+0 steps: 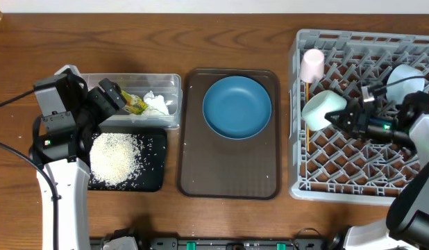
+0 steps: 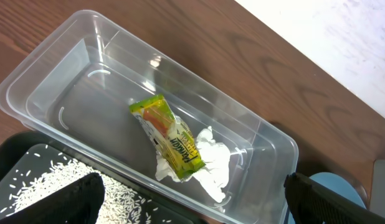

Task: Sort waste into correct bins and load items into the dishwasher rack
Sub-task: 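Lift mint-green bowl with right gripper and lower it into the rack, then release the green bowl upright in the rack and raise right gripper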

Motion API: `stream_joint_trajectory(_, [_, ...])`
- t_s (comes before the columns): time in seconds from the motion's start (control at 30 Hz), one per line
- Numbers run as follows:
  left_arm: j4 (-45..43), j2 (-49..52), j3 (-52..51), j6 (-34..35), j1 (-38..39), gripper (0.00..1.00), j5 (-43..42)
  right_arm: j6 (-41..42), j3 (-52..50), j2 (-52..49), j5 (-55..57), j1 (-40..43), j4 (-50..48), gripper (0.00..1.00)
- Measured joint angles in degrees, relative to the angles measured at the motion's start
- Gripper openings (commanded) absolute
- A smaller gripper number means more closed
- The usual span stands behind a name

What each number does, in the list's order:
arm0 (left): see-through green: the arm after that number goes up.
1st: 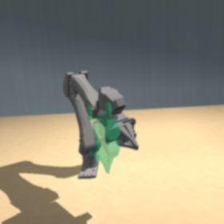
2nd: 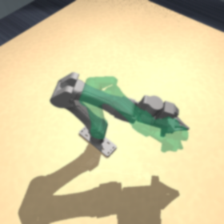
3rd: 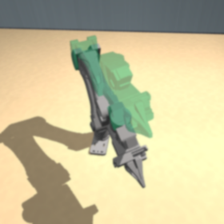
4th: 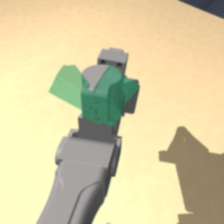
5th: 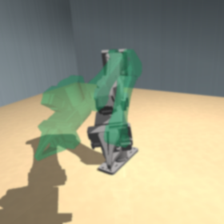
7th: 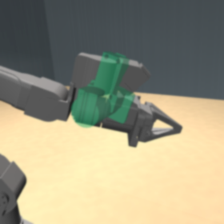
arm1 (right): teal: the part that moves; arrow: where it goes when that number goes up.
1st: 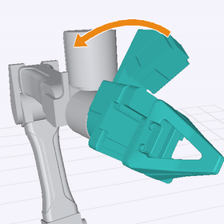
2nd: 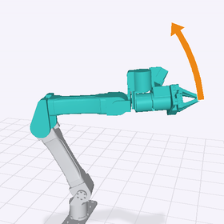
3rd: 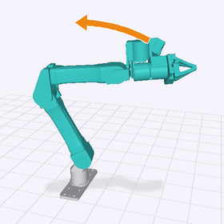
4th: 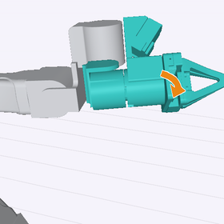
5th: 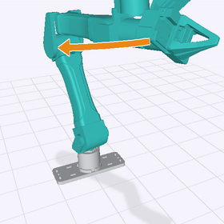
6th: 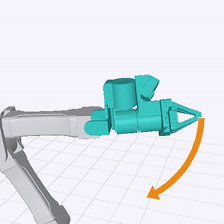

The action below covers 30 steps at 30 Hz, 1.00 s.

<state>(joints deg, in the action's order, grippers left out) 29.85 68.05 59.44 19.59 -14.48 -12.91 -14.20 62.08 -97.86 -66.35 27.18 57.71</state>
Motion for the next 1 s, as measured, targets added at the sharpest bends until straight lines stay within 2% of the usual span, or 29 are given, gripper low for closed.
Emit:
stream_joint_trajectory(0.2, [0.0, 0.0, 0.0, 0.0, 0.0, 0.95, 0.0, 2.7, 0.0, 0.0, 5.5, 4.9, 1.7, 0.41])
stream_joint_trajectory(0.37, [0.0, 0.0, 0.0, 0.0, 0.0, 0.95, 0.0, 5.3, 0.0, 1.6, 11.8, 6.9, 2.5, 0.43])
stream_joint_trajectory(0.57, [0.0, 0.0, 0.0, 0.0, 0.0, 0.95, 0.0, 9.8, 1.6, 9.7, 20.9, 5.6, 1.4, 0.43])
stream_joint_trajectory(0.67, [0.0, 0.0, 0.0, 0.0, 0.0, 0.95, 0.0, 10.6, 3.0, 14.1, 24.0, 1.7, 0.2, 0.38])
stream_joint_trajectory(0.83, [0.0, 0.0, 0.0, 0.0, 0.0, 0.95, 0.0, 11.5, 4.0, 18.1, 28.5, -9.1, -2.4, 0.16])
stream_joint_trajectory(1.0, [0.0, 0.0, 0.0, 0.0, 0.0, 0.95, 0.0, 12.4, 4.0, 17.3, 37.7, -19.5, -4.0, 0.15])
